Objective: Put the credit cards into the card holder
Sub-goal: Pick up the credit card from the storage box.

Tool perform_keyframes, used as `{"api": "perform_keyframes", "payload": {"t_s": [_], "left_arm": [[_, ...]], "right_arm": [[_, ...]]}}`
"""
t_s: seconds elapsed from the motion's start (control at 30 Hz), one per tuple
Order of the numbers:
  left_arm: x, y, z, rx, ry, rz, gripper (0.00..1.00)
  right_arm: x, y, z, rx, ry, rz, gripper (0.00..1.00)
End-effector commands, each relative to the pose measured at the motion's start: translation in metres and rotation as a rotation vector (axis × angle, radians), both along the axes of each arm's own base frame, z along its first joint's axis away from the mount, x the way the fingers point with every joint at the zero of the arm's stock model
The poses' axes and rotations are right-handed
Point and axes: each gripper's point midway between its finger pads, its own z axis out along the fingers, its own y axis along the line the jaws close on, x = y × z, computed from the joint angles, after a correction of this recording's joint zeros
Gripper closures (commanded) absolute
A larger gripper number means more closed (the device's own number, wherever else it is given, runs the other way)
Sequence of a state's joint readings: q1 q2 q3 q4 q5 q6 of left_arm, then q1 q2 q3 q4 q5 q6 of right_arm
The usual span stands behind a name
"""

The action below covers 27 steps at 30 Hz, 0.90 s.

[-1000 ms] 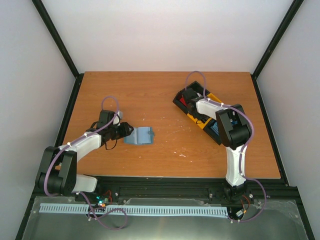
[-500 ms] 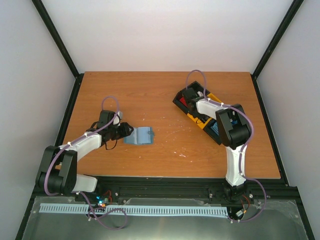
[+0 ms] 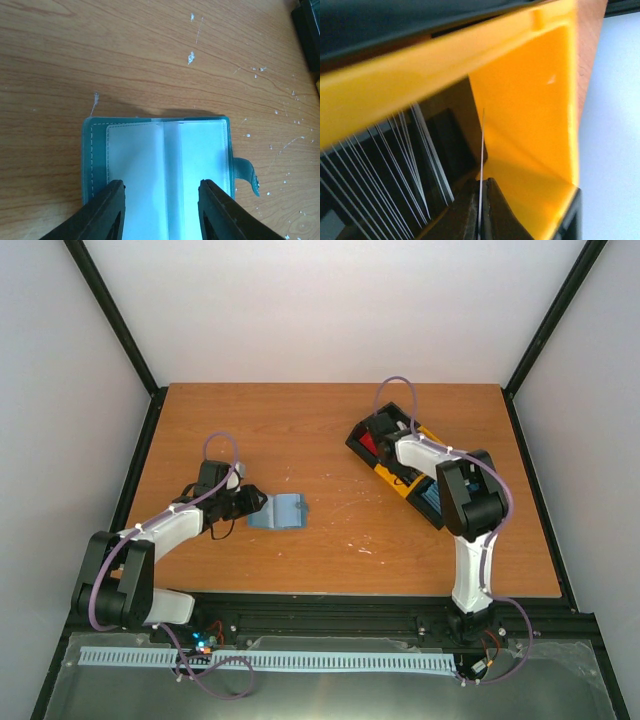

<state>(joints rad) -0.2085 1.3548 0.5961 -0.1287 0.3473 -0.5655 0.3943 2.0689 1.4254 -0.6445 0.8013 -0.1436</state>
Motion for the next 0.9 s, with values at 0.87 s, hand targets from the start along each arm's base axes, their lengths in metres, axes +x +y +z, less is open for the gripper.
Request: {"api": "perform_keyframes", "payload": {"t_s": [0.87], "left_arm": [[0.004, -0.012, 0.035, -0.080, -0.097, -0.052, 0.55]], "right_arm": [[-0.021, 0.040, 0.125, 0.893, -0.082, 0.232, 0.97]]}}
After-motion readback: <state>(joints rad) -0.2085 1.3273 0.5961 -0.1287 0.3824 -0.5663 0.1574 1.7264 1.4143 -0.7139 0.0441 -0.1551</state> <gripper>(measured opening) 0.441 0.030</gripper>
